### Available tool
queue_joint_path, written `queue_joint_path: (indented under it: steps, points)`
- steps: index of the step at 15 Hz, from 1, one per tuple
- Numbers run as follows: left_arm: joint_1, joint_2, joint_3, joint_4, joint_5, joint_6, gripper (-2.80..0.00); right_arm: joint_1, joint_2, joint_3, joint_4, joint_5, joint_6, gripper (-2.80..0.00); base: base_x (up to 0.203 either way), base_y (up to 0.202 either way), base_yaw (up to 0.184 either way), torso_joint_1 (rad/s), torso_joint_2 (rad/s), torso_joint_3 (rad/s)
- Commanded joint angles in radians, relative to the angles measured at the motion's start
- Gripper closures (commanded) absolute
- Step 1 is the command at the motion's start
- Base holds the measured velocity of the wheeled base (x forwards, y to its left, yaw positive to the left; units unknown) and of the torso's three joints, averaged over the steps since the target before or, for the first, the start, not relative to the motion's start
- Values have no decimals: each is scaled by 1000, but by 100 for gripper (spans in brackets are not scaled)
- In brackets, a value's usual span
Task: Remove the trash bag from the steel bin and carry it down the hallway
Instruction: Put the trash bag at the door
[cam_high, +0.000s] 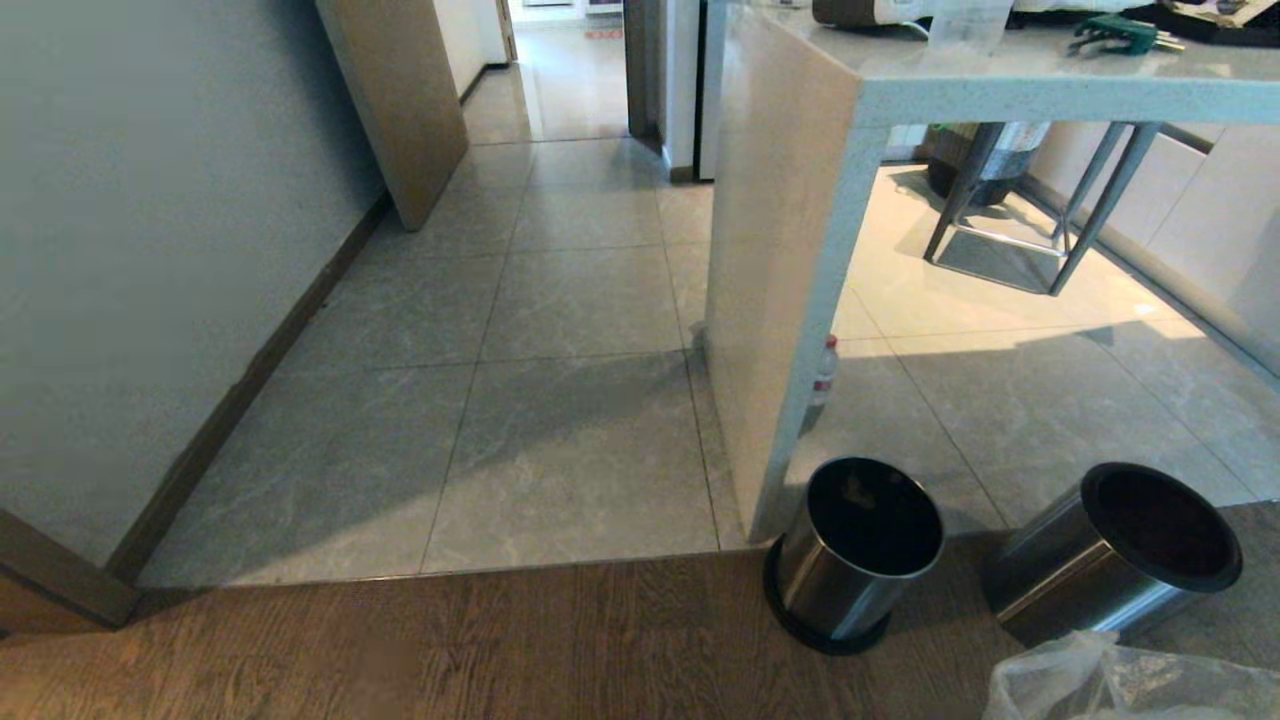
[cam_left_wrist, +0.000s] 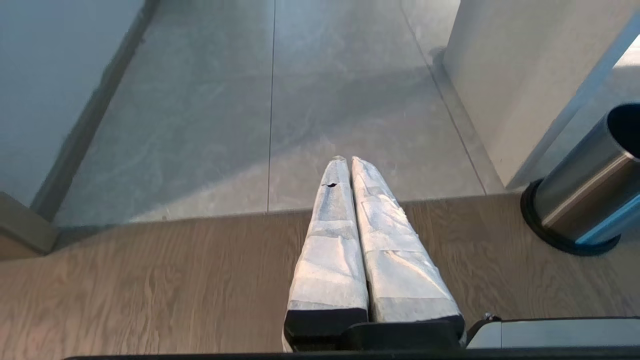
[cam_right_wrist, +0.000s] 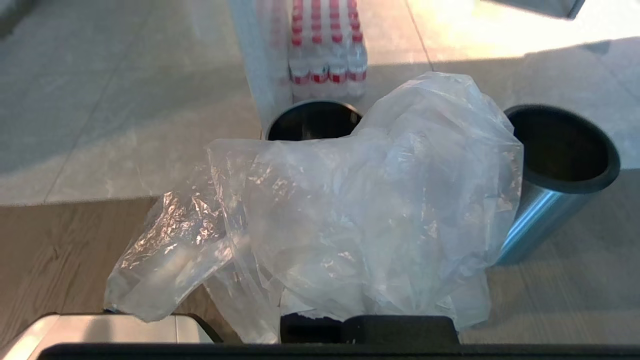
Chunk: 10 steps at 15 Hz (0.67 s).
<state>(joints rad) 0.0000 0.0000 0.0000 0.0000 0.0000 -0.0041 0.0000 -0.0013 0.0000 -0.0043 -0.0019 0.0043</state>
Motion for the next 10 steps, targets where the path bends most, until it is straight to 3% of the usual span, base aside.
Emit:
queue_joint_path:
  steps: [1, 10]
  points:
    - [0, 0, 0, -2, 0, -1, 0, 0, 3, 0, 0, 0, 0, 0, 0, 0, 0, 2, 2, 199]
    - [0, 0, 0, -1, 0, 1, 0, 1, 3, 0, 0, 0, 0, 0, 0, 0, 0, 2, 1, 184]
